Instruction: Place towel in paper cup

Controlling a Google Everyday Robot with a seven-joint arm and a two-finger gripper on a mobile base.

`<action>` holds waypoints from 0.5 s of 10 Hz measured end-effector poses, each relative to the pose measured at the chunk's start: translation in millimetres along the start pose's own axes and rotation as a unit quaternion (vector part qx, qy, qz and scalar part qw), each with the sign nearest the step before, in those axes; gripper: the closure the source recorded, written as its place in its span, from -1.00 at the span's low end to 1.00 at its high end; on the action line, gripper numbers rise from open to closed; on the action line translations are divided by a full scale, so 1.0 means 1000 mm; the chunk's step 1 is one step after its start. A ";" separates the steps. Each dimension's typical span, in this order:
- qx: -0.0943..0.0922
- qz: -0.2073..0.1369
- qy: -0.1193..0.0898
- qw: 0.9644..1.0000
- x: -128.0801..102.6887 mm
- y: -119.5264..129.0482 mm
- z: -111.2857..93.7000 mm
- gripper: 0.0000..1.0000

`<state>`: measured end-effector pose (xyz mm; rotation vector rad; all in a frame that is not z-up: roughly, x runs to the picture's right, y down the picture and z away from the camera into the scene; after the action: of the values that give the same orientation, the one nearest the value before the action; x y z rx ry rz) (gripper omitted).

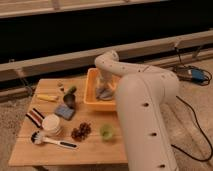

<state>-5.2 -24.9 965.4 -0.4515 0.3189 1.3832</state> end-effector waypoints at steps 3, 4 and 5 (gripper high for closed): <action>0.013 -0.018 0.034 0.999 0.009 0.008 0.006 0.28; 0.016 -0.022 0.041 0.999 0.014 0.010 0.004 0.52; 0.017 -0.024 0.044 0.999 0.018 0.011 -0.001 0.71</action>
<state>-13.1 -8.2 955.0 -0.4899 0.4009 1.3122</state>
